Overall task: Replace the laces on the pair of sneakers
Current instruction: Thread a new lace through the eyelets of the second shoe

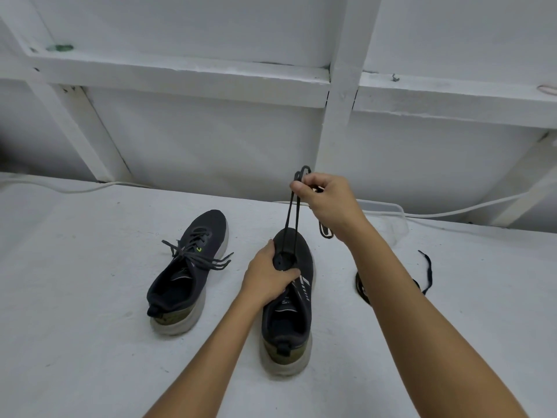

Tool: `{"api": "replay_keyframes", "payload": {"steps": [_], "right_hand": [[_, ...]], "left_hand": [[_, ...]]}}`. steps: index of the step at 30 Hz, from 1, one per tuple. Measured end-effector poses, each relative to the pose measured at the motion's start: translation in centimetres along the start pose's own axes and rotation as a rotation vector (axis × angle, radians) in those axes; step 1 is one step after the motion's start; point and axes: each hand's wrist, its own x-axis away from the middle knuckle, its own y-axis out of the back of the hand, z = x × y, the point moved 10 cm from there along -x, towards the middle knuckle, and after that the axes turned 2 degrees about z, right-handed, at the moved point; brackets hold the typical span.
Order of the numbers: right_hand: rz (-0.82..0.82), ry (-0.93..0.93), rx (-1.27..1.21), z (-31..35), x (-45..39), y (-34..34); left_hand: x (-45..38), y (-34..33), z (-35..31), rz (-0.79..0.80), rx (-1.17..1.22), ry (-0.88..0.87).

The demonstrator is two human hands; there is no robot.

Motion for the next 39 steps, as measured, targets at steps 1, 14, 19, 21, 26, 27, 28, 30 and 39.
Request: {"api": "replay_keyframes", "payload": {"steps": [1, 14, 19, 21, 26, 27, 28, 30, 39], "right_hand": [[0.029, -0.012, 0.025, -0.1, -0.1, -0.1], [-0.084, -0.158, 0.618, -6.5, 1.9, 1.6], [0.302, -0.236, 0.304, -9.4, 4.8, -3.5], [0.281, -0.172, 0.289, -9.3, 4.6, -4.4], [0.265, -0.116, 0.303, -8.1, 4.0, -5.8], [0.279, -0.119, 0.312, -8.0, 4.0, -6.0], [0.287, -0.121, 0.32, -8.0, 3.9, -6.0], [0.277, -0.137, 0.327, -8.0, 3.7, -5.9], [0.1, -0.183, 0.119, -7.6, 3.5, -3.6]], "left_hand": [[0.0, 0.3, -0.4, -0.027, -0.058, -0.032], [-1.4, 3.4, -2.6, -0.058, 0.212, -0.04], [-1.7, 4.3, -2.9, -0.053, 0.375, 0.0], [-1.6, 4.5, -4.0, -0.031, 0.375, -0.037], [-1.7, 5.8, -5.5, -0.108, 0.084, -0.12], [-1.7, 6.6, -5.6, -0.175, -0.004, -0.137], [-1.6, 7.2, -5.9, -0.221, -0.056, -0.157], [-1.5, 7.3, -6.0, -0.197, -0.061, -0.178], [-1.6, 6.9, -5.7, -0.035, 0.22, -0.186]]}}
